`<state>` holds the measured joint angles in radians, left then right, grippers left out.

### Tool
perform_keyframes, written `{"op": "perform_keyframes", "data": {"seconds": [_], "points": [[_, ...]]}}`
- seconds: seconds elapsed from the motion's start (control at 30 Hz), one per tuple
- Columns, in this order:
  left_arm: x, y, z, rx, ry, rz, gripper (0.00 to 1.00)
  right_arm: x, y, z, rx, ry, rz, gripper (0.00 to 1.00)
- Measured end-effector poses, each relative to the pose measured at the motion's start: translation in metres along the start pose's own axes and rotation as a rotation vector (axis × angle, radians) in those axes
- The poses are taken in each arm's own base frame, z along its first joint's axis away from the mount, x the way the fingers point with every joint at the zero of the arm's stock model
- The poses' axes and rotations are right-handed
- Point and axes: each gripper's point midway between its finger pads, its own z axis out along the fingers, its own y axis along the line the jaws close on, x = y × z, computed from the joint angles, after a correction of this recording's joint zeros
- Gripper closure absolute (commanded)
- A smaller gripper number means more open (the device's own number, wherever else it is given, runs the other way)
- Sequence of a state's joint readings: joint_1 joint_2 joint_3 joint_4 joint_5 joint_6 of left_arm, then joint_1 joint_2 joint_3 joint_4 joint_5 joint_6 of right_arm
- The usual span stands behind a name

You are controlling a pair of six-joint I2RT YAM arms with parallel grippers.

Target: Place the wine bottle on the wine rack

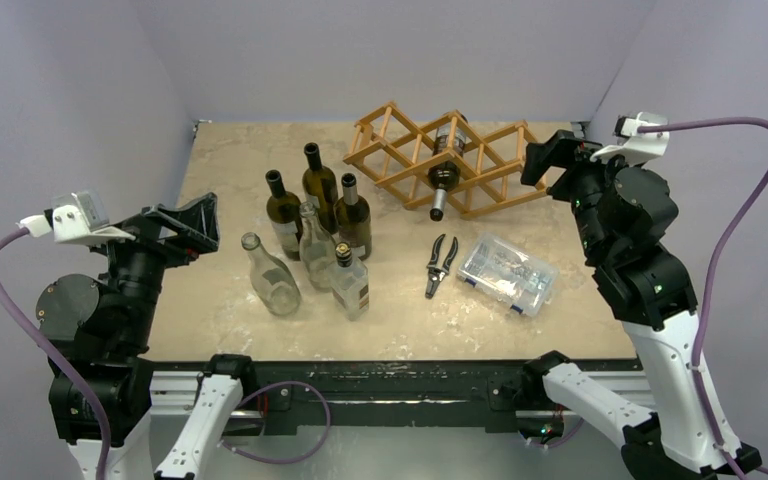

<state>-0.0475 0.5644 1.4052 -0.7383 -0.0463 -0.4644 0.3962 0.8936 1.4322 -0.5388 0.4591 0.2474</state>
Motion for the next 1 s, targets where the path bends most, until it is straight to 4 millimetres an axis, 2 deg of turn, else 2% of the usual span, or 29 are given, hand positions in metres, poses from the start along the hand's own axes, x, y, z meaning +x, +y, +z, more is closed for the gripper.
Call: {"op": "perform_keyframes", "data": {"seconds": [0.17,0.3,0.43,0.47,0.5,0.67,0.83,1.0], "points": [[0.007,0.0,0.004,0.007,0.027,0.001,0.0,0.012,0.005,0.0,-0.028,0.042,0.013,0.01],[0.018,0.003,0.009,0.0,0.059,0.002,0.0,0.044,0.01,0.005,-0.056,0.126,0.006,0.01],[0.029,0.007,0.014,-0.01,0.089,0.003,0.0,0.097,0.017,0.011,-0.094,0.269,-0.001,0.01],[0.032,0.008,0.015,-0.013,0.099,0.003,0.0,0.121,0.02,0.013,-0.111,0.335,-0.004,0.01],[0.034,0.009,0.015,-0.015,0.104,0.003,0.0,0.132,0.021,0.012,-0.116,0.365,-0.007,0.01],[0.048,0.01,0.018,-0.003,0.144,0.002,0.0,0.204,0.027,0.001,-0.186,0.549,0.027,0.01],[0.061,0.005,0.017,0.033,0.195,-0.001,0.0,0.259,0.041,-0.012,-0.291,0.646,0.13,0.01],[0.072,-0.002,0.017,0.082,0.247,-0.008,0.0,0.306,0.05,-0.006,-0.33,0.717,0.193,0.03]]}}
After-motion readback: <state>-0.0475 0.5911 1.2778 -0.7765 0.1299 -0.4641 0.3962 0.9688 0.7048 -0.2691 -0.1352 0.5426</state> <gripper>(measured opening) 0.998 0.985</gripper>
